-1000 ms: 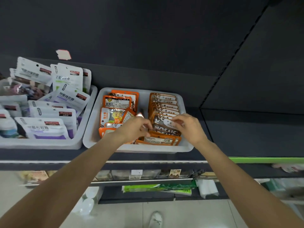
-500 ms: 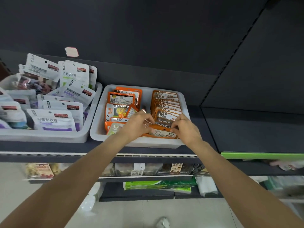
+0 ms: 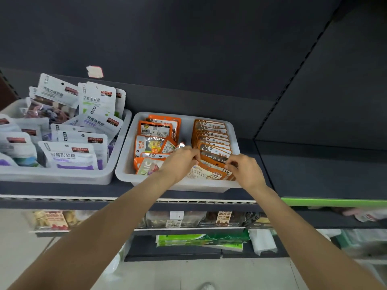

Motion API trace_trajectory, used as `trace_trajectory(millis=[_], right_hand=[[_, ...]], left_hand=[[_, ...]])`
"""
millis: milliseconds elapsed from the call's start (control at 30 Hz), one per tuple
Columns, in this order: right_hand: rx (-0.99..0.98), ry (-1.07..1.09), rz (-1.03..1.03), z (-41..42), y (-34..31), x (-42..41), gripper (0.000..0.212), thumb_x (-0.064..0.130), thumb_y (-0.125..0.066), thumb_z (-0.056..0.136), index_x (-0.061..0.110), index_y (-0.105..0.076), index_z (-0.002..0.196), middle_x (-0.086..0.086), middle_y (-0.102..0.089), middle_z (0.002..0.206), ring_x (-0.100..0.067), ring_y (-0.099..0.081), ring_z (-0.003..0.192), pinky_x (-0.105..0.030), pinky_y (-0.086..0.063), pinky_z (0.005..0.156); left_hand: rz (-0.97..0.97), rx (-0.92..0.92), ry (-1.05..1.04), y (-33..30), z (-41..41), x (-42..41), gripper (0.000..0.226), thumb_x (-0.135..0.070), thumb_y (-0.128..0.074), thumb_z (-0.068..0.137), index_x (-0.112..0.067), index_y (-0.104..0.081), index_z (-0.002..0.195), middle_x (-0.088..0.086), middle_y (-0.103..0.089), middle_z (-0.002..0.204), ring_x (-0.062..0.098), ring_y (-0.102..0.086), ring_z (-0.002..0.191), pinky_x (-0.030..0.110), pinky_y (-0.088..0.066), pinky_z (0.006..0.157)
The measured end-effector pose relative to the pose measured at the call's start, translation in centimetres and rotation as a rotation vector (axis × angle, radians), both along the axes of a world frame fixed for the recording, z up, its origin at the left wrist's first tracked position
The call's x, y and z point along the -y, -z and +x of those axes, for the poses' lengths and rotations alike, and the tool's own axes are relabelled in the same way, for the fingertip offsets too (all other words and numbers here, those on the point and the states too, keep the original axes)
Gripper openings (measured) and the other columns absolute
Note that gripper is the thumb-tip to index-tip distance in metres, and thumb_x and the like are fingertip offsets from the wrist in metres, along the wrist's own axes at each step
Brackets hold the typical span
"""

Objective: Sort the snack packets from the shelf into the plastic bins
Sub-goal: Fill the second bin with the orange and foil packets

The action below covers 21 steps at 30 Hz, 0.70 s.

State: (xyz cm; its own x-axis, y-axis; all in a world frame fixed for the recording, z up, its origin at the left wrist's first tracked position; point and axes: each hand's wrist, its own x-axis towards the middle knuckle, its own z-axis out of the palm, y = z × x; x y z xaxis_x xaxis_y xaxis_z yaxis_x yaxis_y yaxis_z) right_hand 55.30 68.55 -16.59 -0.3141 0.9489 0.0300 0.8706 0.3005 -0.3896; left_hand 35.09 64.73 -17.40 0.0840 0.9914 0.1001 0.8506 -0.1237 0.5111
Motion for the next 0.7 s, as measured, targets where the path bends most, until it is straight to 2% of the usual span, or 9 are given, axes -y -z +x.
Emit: trace_trajectory(millis=[167,233,333,433,567,700], right_hand=[[-0.046,-0.025,-0.123,0.3,-0.8,-0.3,0.009,0.032,-0.064,0.089,0.024,-0.066,0.091,0.004,-0.068,0.096,-0.011,-0.063,0.084,-0.028,-0.051,0.066],[0.036,-0.035,-0.141,-0.1,-1.2,-0.3,0.013,0.035,-0.068,0.085,0.026,-0.068,0.095,0.008,-0.066,0.091,-0.012,-0.064,0.087,-0.028,-0.05,0.068],[0.133,0.014,-0.081,-1.2,-1.3,-0.5,0.011,0.03,-0.065,0.088,0.024,-0.071,0.096,0.004,-0.069,0.096,-0.016,-0.062,0.091,-0.026,-0.044,0.066],[0.073,0.074,-0.095,-1.9,-1.4,-1.1,0.012,0.026,-0.063,0.09,0.021,-0.07,0.098,0.002,-0.068,0.098,-0.016,-0.062,0.091,-0.026,-0.046,0.067],[0.013,-0.019,-0.23,-2.6,-1.8,-1.3,0.019,0.038,-0.068,0.085,0.023,-0.072,0.096,0.005,-0.067,0.093,-0.012,-0.063,0.085,-0.027,-0.048,0.068],[0.164,0.0,-0.105,-3.5,-1.7,-1.1,0.008,0.023,-0.064,0.087,0.021,-0.071,0.09,-0.002,-0.067,0.093,-0.02,-0.063,0.085,-0.03,-0.051,0.067]], left_hand=[[-0.008,0.11,-0.101,0.3,1.0,-1.3,0.012,-0.012,-0.055,0.094,-0.014,-0.064,0.101,0.005,-0.058,0.107,0.018,-0.058,0.099,0.024,-0.049,0.085],[-0.025,0.138,-0.113,0.2,1.1,-1.7,0.011,-0.013,-0.056,0.093,-0.015,-0.065,0.099,0.005,-0.06,0.105,0.019,-0.059,0.1,0.026,-0.051,0.084],[-0.016,0.181,-0.146,0.0,1.3,-2.1,0.011,-0.012,-0.057,0.093,-0.016,-0.065,0.097,0.005,-0.061,0.106,0.019,-0.059,0.1,0.026,-0.051,0.084],[-0.013,0.261,-0.185,-0.1,1.4,-2.3,0.011,-0.01,-0.058,0.092,-0.015,-0.065,0.098,0.005,-0.058,0.108,0.018,-0.058,0.102,0.025,-0.051,0.086],[-0.042,0.349,-0.245,0.3,0.7,-2.7,0.008,-0.01,-0.06,0.09,-0.015,-0.066,0.093,0.003,-0.062,0.105,0.018,-0.06,0.101,0.021,-0.048,0.079],[-0.017,0.417,-0.277,0.1,0.9,-2.8,0.008,-0.01,-0.062,0.089,-0.015,-0.067,0.091,0.002,-0.066,0.103,0.016,-0.06,0.1,0.019,-0.044,0.08]])
